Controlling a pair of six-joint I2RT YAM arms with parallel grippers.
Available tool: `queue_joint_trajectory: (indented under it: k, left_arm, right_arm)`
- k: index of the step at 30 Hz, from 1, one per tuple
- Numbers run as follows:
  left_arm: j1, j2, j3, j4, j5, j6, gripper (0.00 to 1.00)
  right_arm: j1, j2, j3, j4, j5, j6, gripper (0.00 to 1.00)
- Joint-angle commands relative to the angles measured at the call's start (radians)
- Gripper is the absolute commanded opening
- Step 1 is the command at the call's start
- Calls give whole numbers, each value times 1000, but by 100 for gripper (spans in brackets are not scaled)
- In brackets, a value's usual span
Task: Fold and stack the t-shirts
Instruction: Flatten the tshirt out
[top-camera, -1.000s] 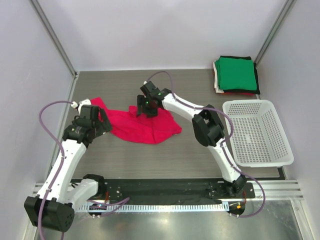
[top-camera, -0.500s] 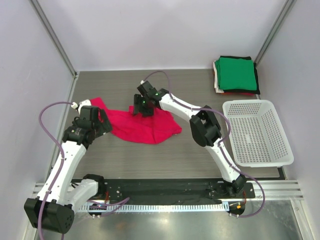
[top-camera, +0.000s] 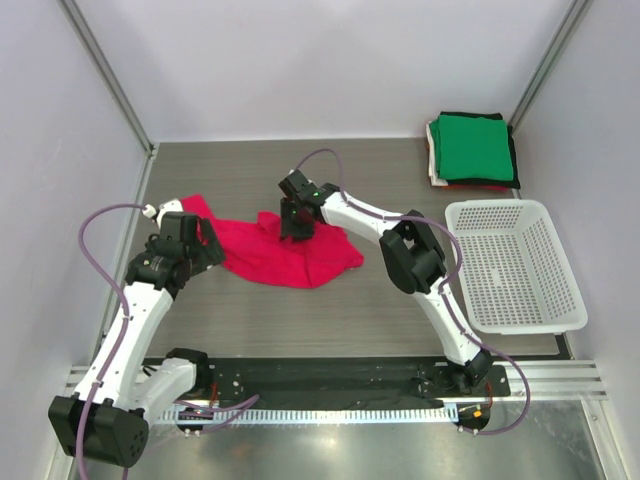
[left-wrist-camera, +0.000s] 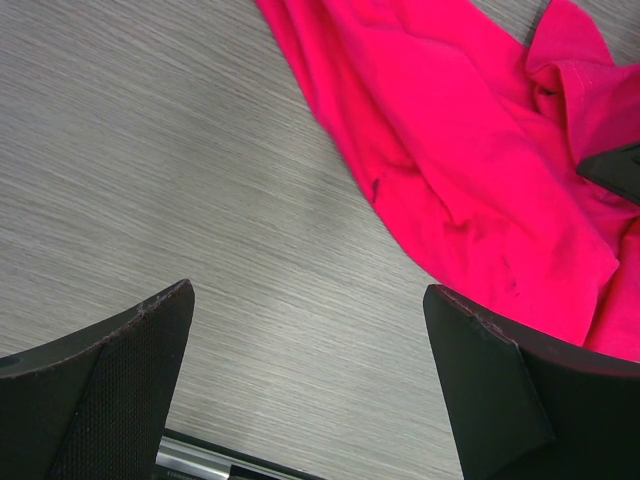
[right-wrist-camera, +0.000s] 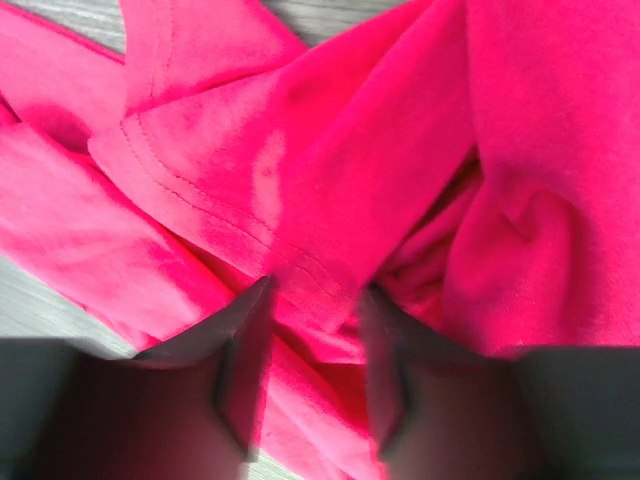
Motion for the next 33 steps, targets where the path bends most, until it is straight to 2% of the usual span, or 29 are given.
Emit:
queue_joint_trajectory:
  k: [1,3,4,7,9,14,18,24,27,33]
  left_arm:
    - [5,-23,-2,32,7,3,97]
    - [5,-20,-4,33,6,3,97]
    - [5,-22,-2,32,3,3,97]
    - [5,-16,-1,33,-5,2,97]
    - [5,0,12,35,-14,3,97]
    - [21,115,140,27,-46,-1,98]
    - [83,268,332,25,-34,-6,97]
    - [135,472,495,62,-25,-39,95]
    - [149,570,521,81,-34,-59,94]
    - [192,780,573,122,-19,-85,90]
  right_arm:
    - [5,-18,45,-5,24,7,41]
    - [3,-12,59,-5,21,7,31]
    - [3,-11,62,-5,19,7,20]
    - [-1,-15,67,-5,12,3,5]
    - [-6,-27,68,-14,10,-3,1]
    - [-48,-155,107,-91,42,-59,1]
    - [-113,-339,52,-135,128,-93,1]
    - [-251,-679,-177,-114,223,-113,1]
    - [-289,-783,-298,-94,236,-125,1]
    - [-351,-839,-470,-76,199,-138,1]
